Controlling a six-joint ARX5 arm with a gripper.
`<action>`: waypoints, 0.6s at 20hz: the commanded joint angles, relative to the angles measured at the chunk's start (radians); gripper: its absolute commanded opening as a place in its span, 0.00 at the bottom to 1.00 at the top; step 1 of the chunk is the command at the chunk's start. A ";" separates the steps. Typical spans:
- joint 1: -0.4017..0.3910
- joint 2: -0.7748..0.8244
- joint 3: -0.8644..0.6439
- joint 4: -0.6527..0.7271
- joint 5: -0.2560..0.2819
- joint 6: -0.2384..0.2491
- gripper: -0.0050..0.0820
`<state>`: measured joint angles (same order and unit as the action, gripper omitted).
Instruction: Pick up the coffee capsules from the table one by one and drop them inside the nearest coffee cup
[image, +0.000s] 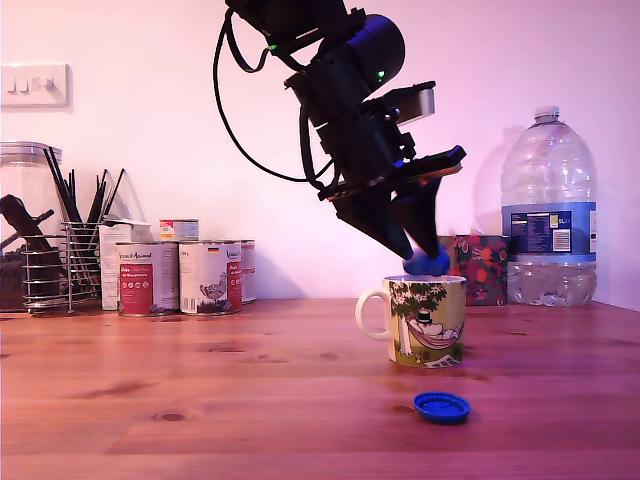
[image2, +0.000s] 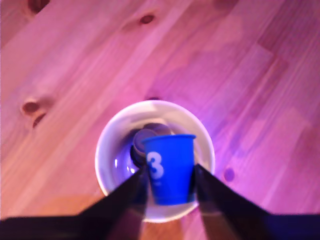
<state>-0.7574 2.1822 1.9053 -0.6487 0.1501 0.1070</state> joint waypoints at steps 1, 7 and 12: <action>0.001 0.035 -0.005 0.014 0.003 0.006 0.79; 0.006 0.029 -0.005 0.039 0.003 0.006 0.65; 0.016 -0.014 -0.005 0.035 0.003 0.006 0.12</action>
<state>-0.7452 2.1811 1.9053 -0.6209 0.1520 0.1089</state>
